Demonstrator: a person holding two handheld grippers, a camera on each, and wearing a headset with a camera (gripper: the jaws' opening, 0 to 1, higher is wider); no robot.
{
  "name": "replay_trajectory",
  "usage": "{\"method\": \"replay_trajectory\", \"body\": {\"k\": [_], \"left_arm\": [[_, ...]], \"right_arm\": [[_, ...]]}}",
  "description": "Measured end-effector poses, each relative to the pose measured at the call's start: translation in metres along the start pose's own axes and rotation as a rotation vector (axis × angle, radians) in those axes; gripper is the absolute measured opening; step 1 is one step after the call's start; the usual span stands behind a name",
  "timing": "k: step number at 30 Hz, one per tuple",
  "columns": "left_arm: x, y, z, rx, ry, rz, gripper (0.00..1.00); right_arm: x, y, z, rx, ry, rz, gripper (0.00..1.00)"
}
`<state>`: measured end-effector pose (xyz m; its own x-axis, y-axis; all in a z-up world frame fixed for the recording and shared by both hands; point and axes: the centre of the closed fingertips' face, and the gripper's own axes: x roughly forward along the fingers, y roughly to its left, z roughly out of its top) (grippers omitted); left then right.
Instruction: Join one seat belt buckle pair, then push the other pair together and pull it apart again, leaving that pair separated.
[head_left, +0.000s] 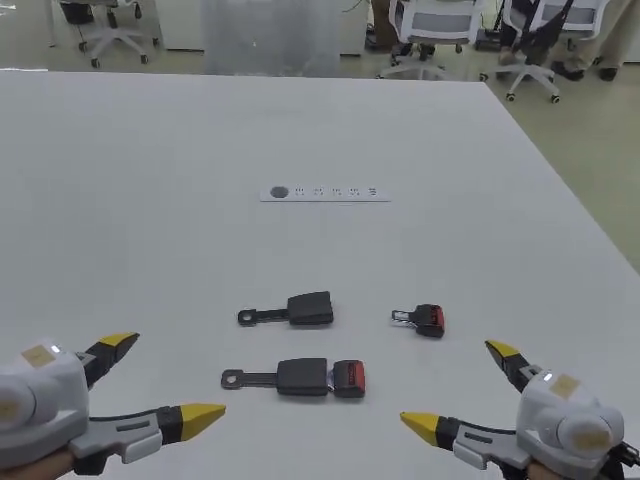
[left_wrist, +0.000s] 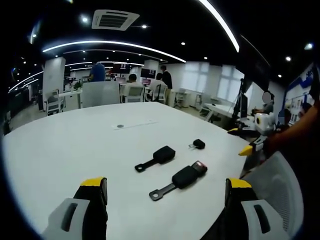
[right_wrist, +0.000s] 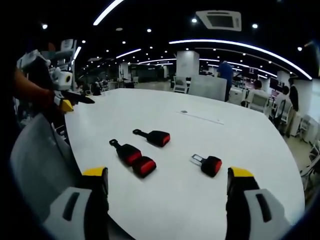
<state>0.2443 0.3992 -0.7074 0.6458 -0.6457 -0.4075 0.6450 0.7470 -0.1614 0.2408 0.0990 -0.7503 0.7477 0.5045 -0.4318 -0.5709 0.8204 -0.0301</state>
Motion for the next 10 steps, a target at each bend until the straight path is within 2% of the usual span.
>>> {"method": "replay_trajectory", "body": {"k": [10], "left_arm": [[0.0004,0.004,-0.0002,-0.004,0.001,0.004,1.0]], "right_arm": [[0.0045,0.0021,-0.0001,0.005,0.006,0.018,1.0]]}}
